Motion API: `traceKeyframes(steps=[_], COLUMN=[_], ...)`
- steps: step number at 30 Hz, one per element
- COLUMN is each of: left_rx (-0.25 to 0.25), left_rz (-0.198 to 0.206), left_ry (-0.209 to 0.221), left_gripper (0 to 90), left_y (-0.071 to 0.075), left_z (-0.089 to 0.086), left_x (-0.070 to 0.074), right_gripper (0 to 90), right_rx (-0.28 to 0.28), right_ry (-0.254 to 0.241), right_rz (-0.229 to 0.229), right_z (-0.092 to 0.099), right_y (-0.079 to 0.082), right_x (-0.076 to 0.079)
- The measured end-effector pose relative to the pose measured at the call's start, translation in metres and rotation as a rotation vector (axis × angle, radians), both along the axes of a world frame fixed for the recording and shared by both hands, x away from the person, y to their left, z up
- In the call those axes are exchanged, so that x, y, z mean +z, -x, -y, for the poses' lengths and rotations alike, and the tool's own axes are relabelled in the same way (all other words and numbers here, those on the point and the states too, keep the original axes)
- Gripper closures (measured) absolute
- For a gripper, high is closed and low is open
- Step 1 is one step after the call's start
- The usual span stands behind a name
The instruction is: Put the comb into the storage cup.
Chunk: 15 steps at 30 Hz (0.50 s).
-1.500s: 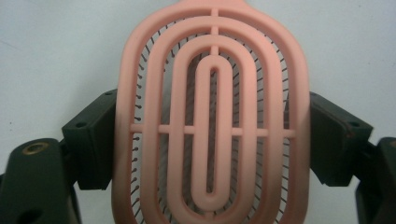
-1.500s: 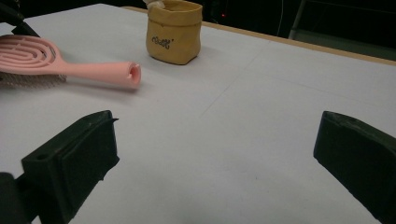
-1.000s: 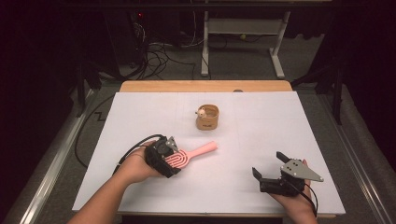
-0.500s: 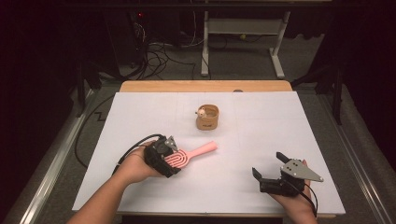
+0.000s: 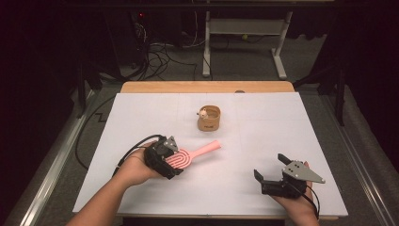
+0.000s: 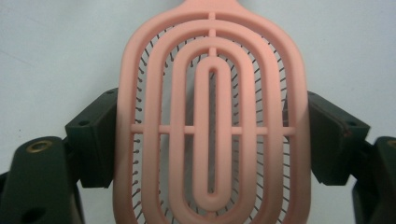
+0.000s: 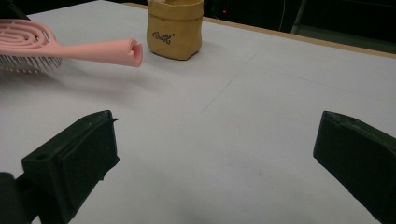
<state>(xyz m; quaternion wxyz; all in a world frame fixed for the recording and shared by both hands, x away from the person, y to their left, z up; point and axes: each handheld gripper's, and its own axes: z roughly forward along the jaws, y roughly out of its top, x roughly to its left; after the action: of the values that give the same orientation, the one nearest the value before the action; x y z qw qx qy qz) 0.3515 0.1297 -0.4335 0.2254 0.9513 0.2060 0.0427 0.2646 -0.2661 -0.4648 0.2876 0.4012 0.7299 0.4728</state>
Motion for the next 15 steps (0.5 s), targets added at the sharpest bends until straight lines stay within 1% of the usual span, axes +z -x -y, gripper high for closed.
traceKeyframes(steps=[5, 8, 11, 15], left_rx=[-0.016, -0.030, -0.055, -0.072], left_rz=[0.002, 0.015, 0.023, 0.030], left_ry=[0.008, 0.006, 0.009, 0.018], left_gripper=[19.8, 19.8, 19.8, 19.8], left_y=[0.003, 0.006, 0.009, 0.012], left_z=[0.008, 0.015, 0.024, 0.037], left_x=[0.004, 0.007, 0.011, 0.013], right_gripper=[0.4, 0.4, 0.3, 0.3], right_rx=[0.008, 0.014, 0.017, 0.032], right_ry=[0.002, -0.001, 0.023, 0.041], right_rz=[-0.001, 0.001, 0.014, 0.029], right_z=[-0.001, -0.002, -0.005, -0.008], right_y=[0.000, 0.000, 0.001, 0.003], right_x=[0.000, 0.001, 0.003, 0.004])
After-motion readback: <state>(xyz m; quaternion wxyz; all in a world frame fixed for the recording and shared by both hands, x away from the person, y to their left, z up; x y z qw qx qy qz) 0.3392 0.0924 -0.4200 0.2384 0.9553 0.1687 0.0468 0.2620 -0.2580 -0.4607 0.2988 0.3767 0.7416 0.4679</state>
